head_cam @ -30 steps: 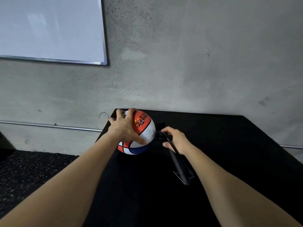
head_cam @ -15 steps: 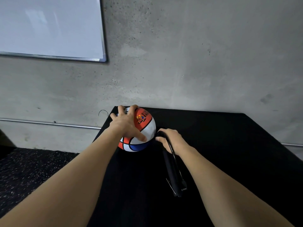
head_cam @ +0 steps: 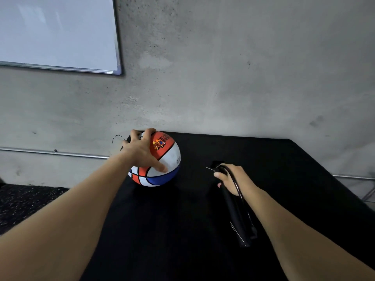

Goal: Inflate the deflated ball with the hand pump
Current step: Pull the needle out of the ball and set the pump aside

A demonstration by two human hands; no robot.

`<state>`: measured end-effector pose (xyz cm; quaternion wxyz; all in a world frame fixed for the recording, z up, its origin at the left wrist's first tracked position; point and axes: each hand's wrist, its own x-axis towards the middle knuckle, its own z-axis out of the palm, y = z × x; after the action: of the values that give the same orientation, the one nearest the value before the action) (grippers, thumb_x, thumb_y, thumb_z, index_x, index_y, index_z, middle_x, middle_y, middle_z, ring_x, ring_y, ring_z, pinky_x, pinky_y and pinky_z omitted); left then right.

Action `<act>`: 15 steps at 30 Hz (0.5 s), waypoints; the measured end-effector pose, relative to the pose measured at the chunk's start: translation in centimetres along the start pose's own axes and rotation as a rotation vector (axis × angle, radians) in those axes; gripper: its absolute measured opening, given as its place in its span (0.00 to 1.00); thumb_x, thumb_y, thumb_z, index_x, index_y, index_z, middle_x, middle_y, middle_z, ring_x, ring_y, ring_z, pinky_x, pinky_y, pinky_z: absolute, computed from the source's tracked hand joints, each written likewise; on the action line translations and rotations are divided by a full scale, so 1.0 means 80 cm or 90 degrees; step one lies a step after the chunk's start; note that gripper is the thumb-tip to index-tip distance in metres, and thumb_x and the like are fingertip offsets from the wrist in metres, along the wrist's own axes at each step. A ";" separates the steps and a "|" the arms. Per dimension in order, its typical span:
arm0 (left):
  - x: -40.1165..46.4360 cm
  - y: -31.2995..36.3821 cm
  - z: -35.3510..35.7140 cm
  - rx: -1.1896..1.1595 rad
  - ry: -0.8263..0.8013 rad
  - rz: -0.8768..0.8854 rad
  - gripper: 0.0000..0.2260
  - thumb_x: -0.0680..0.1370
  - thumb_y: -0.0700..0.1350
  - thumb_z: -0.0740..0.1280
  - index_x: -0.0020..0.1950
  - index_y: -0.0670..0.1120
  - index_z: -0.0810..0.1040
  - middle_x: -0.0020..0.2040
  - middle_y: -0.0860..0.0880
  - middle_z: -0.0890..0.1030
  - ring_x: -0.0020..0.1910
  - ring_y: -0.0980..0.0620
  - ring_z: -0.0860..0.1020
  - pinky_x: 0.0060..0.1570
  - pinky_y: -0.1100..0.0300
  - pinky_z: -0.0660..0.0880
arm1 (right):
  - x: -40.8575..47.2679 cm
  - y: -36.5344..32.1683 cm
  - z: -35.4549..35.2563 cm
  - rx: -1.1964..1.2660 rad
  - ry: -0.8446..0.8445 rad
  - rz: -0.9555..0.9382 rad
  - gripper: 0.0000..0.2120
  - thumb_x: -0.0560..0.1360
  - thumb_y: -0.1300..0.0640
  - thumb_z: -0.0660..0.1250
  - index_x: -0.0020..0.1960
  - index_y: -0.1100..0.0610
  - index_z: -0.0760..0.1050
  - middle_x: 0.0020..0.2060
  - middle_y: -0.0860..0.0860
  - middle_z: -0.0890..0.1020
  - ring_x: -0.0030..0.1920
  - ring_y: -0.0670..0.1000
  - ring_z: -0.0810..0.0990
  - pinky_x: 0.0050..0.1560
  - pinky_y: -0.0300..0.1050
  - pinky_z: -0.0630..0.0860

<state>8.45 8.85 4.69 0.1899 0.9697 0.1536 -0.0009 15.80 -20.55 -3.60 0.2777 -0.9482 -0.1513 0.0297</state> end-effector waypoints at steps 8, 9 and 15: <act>-0.013 0.019 0.008 0.056 0.005 0.007 0.58 0.57 0.60 0.83 0.77 0.62 0.48 0.72 0.44 0.55 0.70 0.33 0.58 0.59 0.41 0.74 | 0.020 -0.063 0.004 -0.044 0.010 -0.043 0.06 0.80 0.49 0.65 0.46 0.51 0.75 0.45 0.51 0.81 0.45 0.53 0.81 0.46 0.47 0.76; -0.013 0.020 0.008 0.059 0.006 0.009 0.58 0.57 0.60 0.83 0.77 0.62 0.48 0.72 0.44 0.55 0.70 0.33 0.58 0.59 0.41 0.74 | 0.019 -0.063 0.004 -0.053 0.011 -0.041 0.06 0.80 0.49 0.65 0.47 0.51 0.76 0.46 0.51 0.81 0.46 0.53 0.81 0.45 0.46 0.75; -0.012 0.028 0.010 0.087 0.001 0.018 0.60 0.58 0.61 0.82 0.78 0.61 0.46 0.72 0.43 0.54 0.70 0.33 0.59 0.59 0.41 0.74 | 0.013 -0.061 0.001 -0.057 0.010 -0.039 0.08 0.80 0.50 0.65 0.45 0.52 0.75 0.44 0.51 0.80 0.44 0.53 0.80 0.44 0.46 0.75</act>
<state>8.20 6.31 4.81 0.1234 0.9825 0.1393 -0.0081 15.44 -16.31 -0.99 0.2373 -0.9548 -0.1789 0.0069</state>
